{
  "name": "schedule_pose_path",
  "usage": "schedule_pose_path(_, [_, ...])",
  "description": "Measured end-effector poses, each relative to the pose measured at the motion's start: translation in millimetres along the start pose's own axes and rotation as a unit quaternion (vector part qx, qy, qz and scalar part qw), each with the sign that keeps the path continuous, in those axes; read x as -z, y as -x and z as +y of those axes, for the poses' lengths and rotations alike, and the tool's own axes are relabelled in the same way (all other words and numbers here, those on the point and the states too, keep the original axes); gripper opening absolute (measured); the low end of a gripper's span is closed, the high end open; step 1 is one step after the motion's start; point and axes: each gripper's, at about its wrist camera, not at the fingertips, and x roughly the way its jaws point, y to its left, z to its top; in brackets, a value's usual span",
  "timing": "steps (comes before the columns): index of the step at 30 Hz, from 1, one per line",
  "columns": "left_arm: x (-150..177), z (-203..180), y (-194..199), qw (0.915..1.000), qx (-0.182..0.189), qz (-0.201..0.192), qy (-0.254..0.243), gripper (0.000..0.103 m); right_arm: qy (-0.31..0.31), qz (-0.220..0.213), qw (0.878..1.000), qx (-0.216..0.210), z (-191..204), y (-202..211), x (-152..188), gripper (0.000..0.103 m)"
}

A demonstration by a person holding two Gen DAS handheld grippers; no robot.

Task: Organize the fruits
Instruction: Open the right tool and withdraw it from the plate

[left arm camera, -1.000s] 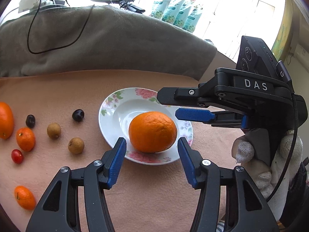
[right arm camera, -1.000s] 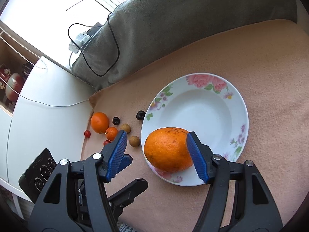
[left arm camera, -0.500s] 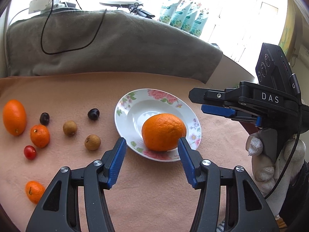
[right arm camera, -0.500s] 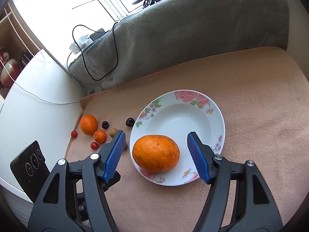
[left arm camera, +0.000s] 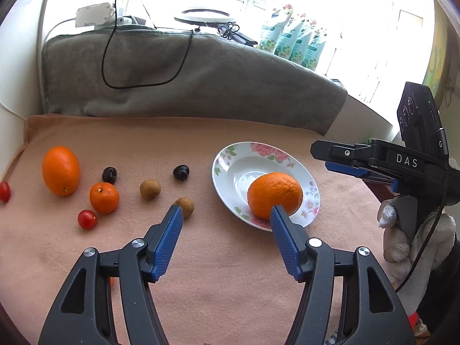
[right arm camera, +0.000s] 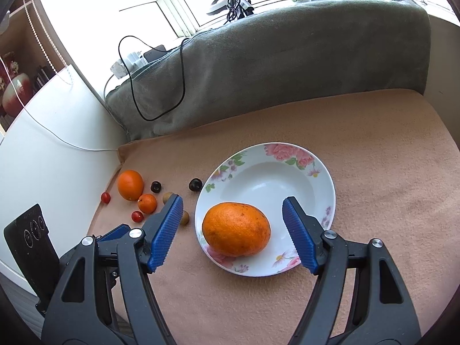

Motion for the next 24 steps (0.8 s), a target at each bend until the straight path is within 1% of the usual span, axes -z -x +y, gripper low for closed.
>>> schedule_pose_path(2, [2, 5, 6, 0.9999, -0.012, -0.003, 0.001, 0.063, 0.02, -0.003, 1.0, 0.007, 7, 1, 1, 0.082])
schedule_pose_path(6, [6, 19, 20, 0.9993, -0.035, -0.009, 0.011, 0.064, 0.04, -0.006, 0.999, 0.01, 17, 3, 3, 0.089])
schedule_pose_path(11, [12, 39, 38, 0.9969, -0.072, -0.021, 0.024, 0.064, 0.048, -0.008, 0.999, -0.001, 26, 2, 3, 0.089])
schedule_pose_path(16, [23, 59, 53, 0.9941, -0.098, -0.022, 0.04, 0.064, 0.061, -0.002, 0.998, -0.016, 41, -3, 3, 0.089])
schedule_pose_path(20, [31, 69, 61, 0.9925, -0.111, -0.021, 0.047, 0.064, 0.069, 0.004, 0.997, -0.029, 52, -9, 2, 0.089])
schedule_pose_path(24, [39, 76, 64, 0.992, -0.112, -0.018, 0.056, 0.064, 0.074, 0.011, 0.996, -0.04, 62, -19, 0, 0.089])
